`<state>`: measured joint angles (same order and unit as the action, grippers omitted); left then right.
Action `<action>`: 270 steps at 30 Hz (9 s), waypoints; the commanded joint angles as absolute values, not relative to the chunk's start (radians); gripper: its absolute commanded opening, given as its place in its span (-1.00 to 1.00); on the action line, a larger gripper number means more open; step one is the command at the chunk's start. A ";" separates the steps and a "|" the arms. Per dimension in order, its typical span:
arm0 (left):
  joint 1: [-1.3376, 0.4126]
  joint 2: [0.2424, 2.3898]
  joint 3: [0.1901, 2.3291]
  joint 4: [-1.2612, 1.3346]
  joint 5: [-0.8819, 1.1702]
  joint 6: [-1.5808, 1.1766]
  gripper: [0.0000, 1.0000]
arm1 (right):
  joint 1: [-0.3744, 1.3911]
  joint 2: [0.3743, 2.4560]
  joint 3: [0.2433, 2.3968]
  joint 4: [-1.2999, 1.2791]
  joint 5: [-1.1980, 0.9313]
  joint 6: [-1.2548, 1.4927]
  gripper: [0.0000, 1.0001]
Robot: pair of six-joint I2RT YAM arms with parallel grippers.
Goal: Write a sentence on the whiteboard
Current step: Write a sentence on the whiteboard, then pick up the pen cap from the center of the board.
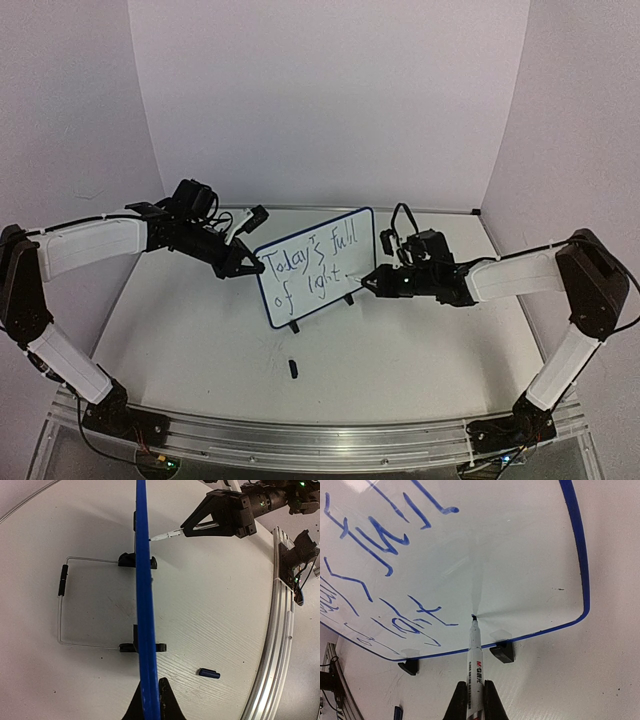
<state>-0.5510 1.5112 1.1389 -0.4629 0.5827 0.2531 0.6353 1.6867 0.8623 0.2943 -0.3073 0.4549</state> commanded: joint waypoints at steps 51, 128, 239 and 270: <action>-0.700 0.908 0.607 -0.160 0.220 -0.636 0.53 | 0.634 1.050 0.674 0.061 -0.014 0.369 -1.00; -1.128 1.812 0.922 0.051 0.288 -0.650 0.14 | 0.633 1.024 0.634 0.061 -0.009 0.416 -1.00; -1.117 1.721 0.889 -0.184 0.221 -0.108 0.13 | 0.634 1.059 0.650 0.061 -0.049 0.422 -1.00; -1.132 1.713 0.880 -0.273 0.100 -0.132 -0.40 | 0.634 1.046 0.634 0.062 -0.041 0.423 -1.00</action>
<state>-1.1206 1.7088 0.8509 -0.2131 0.1524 -0.1463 0.6353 1.0592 0.6254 0.0509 -0.0433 0.4232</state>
